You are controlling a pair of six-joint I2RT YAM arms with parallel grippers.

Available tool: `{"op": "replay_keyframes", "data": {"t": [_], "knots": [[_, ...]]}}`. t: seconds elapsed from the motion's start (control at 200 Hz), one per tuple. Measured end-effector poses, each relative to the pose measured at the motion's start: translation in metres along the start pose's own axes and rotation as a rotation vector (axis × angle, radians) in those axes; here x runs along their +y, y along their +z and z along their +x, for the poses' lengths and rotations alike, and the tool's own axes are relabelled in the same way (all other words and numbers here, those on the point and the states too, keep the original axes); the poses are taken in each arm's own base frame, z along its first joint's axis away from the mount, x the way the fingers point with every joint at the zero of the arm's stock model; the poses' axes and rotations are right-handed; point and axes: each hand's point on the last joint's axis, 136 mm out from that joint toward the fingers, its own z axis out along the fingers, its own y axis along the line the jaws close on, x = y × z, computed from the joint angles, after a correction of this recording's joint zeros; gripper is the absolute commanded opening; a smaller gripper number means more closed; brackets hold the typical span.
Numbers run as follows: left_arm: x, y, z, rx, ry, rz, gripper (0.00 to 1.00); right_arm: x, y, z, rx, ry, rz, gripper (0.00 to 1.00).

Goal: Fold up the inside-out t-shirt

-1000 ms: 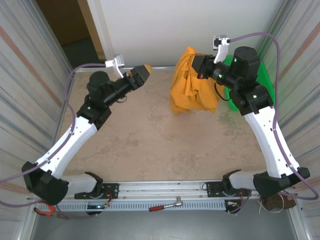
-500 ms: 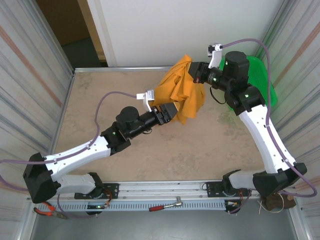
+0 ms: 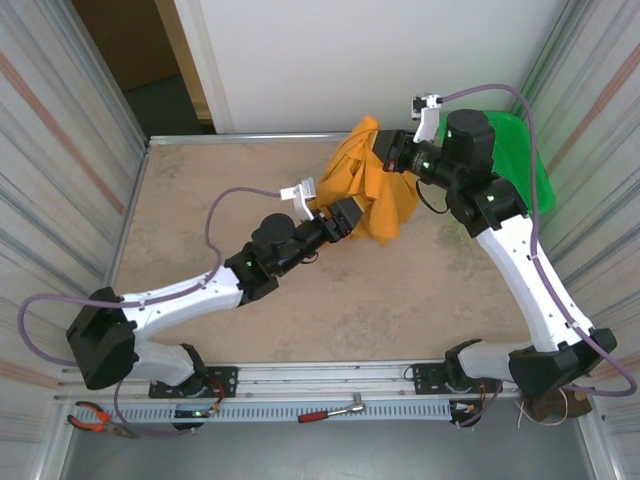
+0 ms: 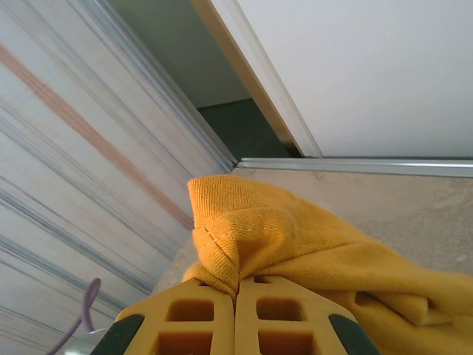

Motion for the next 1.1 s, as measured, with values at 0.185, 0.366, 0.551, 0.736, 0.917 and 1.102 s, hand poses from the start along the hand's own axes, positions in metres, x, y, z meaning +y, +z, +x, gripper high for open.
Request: {"op": "replay_keyframes", "data": {"t": [0.185, 0.366, 0.551, 0.736, 0.917, 1.102], "knots": [[0.014, 0.010, -0.017, -0.025, 0.004, -0.027, 0.00, -0.005, -0.002, 0.001, -0.005, 0.003, 0.008, 0.00], [0.023, -0.005, -0.071, -0.079, 0.021, -0.050, 0.00, -0.056, -0.024, -0.021, -0.074, 0.076, 0.123, 0.00], [0.007, -0.052, -0.148, -0.179, 0.060, -0.037, 0.00, -0.110, -0.055, -0.050, -0.178, 0.166, 0.238, 0.00], [-0.021, -0.092, -0.220, -0.276, 0.121, -0.011, 0.00, -0.115, -0.068, -0.058, -0.209, 0.196, 0.231, 0.00], [-0.056, -0.116, -0.264, -0.320, 0.192, 0.024, 0.00, -0.099, -0.092, -0.070, -0.251, 0.220, 0.182, 0.00], [-0.104, -0.138, -0.288, -0.363, 0.300, 0.073, 0.00, -0.047, -0.121, -0.095, -0.322, 0.186, 0.062, 0.00]]}}
